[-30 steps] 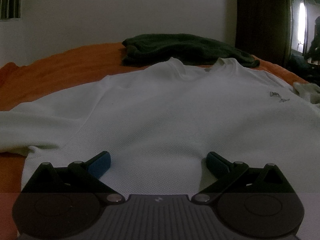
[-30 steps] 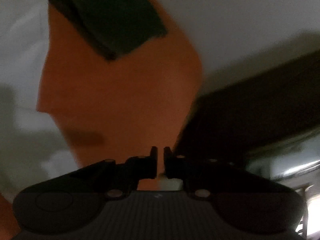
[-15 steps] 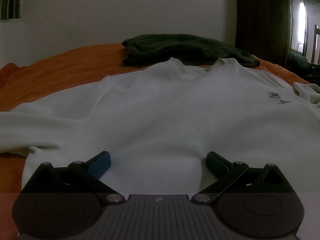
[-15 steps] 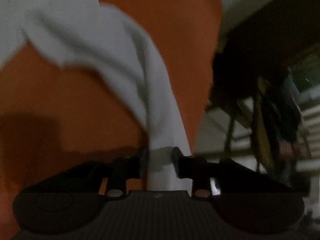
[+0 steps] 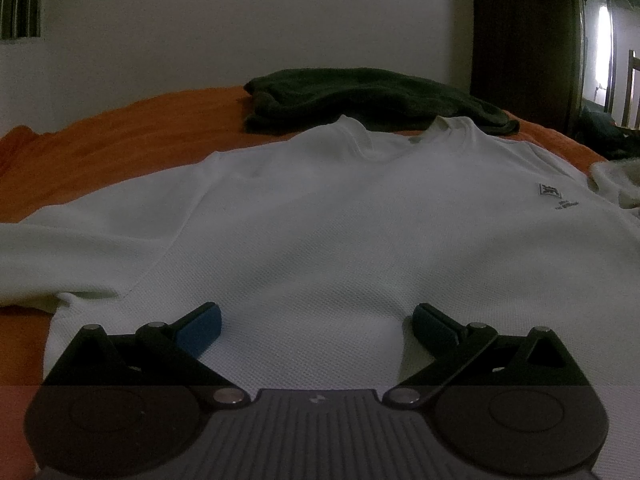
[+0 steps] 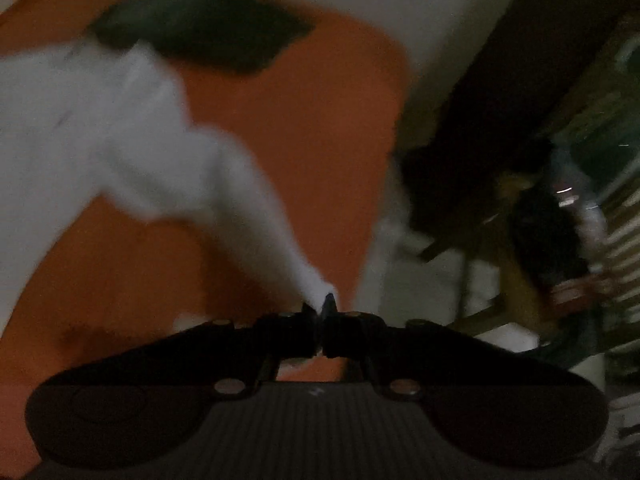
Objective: Fold clothes
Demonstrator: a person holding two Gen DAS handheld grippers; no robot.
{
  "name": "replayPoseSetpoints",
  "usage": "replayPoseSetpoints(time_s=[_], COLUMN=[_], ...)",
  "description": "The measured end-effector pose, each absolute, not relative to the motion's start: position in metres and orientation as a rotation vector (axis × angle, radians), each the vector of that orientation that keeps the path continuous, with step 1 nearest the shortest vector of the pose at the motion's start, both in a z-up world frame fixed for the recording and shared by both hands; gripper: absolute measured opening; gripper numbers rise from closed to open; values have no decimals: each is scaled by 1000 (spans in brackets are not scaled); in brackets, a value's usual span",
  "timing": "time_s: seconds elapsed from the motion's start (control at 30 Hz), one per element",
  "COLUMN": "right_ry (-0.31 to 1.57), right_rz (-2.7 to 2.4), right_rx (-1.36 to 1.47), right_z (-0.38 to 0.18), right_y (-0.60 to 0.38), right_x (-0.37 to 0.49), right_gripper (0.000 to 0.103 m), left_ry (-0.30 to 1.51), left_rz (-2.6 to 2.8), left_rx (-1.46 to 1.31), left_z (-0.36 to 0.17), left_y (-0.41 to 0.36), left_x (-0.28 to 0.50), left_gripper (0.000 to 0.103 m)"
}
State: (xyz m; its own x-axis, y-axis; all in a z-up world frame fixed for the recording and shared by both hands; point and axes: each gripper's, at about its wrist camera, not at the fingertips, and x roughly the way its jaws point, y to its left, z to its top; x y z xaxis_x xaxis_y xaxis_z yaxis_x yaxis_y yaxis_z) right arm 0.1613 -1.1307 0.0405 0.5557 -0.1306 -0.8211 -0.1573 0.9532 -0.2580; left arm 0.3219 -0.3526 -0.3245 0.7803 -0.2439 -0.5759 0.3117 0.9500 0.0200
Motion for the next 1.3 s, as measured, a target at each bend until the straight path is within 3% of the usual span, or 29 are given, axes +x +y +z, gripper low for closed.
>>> replayPoseSetpoints(time_s=[0.07,0.23,0.4,0.43,0.47,0.77,0.97,1.17,1.23,1.3], right_ry=[980,1159,1393,1403,1388,948,833,841,927,914], right_rz=[-57,-258,-456,-497,-526,-204,-18,243,438,554], right_rx=[-354,-505,-523,-584,-638,-604,-460,-284,-253,-349], right_z=[57,10,-64,-76,-87,-52,-28,-25,-33,-35], right_y=[-1156,-1193,-1206,-1201,-1194,-1067,-946,-866,-851,-839], right_x=[178,242,292,296,286,227,227,285,310,329], right_gripper=[3,3,26,45,57,58,58,58,58,57], left_ry=[606,605,601,600,598,599,529,770,831,867], left_rz=[-300,-294,-283,-280,-277,-242,-422,-325,-351,-438], left_rx=[119,130,147,152,156,206,174,134,97,184], left_z=[-325,-325,-325,-325,-325,-311,-231,-213,-221,-228], left_y=[-354,-356,-359,-360,-361,-372,-395,-353,-323,-309], left_x=[322,321,320,319,319,316,344,461,497,516], left_gripper=[103,103,103,103,103,102,103,103,97,81])
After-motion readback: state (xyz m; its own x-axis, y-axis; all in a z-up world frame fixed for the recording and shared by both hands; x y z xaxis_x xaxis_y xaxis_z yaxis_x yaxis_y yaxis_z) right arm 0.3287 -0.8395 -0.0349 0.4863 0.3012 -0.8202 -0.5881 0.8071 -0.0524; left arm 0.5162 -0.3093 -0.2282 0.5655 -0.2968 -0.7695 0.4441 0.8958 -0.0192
